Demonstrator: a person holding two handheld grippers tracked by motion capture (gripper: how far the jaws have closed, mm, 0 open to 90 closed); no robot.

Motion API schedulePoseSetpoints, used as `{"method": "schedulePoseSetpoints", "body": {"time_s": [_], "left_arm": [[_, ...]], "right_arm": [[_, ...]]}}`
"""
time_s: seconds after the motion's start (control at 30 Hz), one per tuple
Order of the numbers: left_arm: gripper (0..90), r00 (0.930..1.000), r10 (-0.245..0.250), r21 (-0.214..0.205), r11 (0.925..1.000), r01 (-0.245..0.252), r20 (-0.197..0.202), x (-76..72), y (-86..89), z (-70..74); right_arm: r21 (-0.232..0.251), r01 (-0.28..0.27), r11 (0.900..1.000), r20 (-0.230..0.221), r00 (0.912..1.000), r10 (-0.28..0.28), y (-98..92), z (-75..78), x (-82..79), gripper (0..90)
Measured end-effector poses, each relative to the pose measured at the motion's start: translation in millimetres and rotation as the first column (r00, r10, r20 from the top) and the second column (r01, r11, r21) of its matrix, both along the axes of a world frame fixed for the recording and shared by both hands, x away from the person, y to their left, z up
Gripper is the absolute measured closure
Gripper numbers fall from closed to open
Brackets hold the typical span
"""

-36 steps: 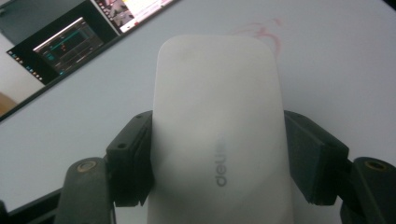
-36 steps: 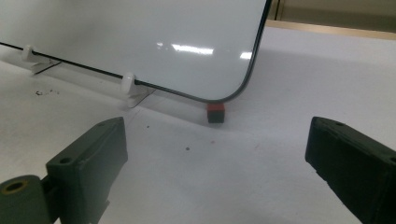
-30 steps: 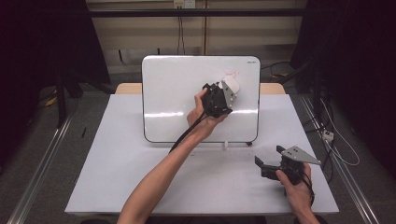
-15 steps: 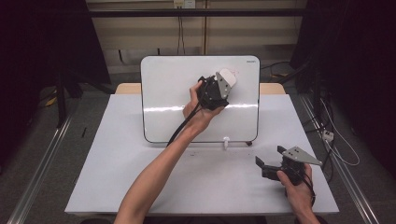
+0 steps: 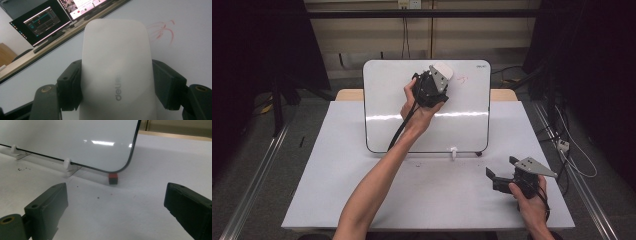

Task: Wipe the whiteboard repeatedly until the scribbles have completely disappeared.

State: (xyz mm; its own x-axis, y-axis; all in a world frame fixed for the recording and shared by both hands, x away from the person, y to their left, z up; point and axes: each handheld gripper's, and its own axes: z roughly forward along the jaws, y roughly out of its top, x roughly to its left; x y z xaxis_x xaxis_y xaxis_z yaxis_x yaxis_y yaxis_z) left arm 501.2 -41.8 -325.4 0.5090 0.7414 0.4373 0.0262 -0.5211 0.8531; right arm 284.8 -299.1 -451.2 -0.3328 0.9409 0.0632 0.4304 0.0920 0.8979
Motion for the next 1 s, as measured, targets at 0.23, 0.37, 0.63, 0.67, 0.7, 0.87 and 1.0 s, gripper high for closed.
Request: {"method": "schedulePoseSetpoints", "body": {"time_s": [0.23,0.37,0.63,0.67,0.7,0.87,1.0], "left_arm": [[31.0,0.9999,0.0,0.002,1.0,0.0,0.012,-2.1,-4.8,-2.1],[31.0,0.9999,-0.012,0.002,0.9999,0.012,0.005,-1.7,-8.0,-2.4],[31.0,0.9963,-0.084,0.059,0.9948,0.083,0.018,-10.0,-36.8,-9.8],[31.0,0.9954,-0.095,0.06,0.9938,0.094,0.013,-10.7,-40.7,-11.0],[31.0,0.9945,-0.104,0.063,0.9926,0.103,0.011,-11.1,-44.0,-11.9],[31.0,0.9894,-0.145,0.105,0.9841,0.143,0.009,-21.6,-61.4,-22.4],[31.0,0.9836,-0.18,0.142,0.9737,0.178,0.004,-35.8,-76.5,-34.9]], "right_arm": [[0.0,-0.004,1.0,-0.001,1.0,0.004,2.1,0.1,1.6,5.2],[-0.004,-0.009,1.0,0.001,1.0,0.009,3.0,0.2,2.3,5.3],[-0.001,-0.006,1.0,0.002,1.0,0.006,2.1,0.6,1.4,5.3],[-0.001,-0.006,1.0,0.002,1.0,0.006,1.7,0.6,1.2,5.3],[-0.001,-0.005,1.0,0.003,1.0,0.005,1.3,0.5,1.0,5.3],[0.001,-0.004,1.0,0.003,1.0,0.004,-0.2,0.2,0.1,5.3],[0.002,-0.005,1.0,0.004,1.0,0.005,-0.4,0.3,-0.3,5.2]]}}
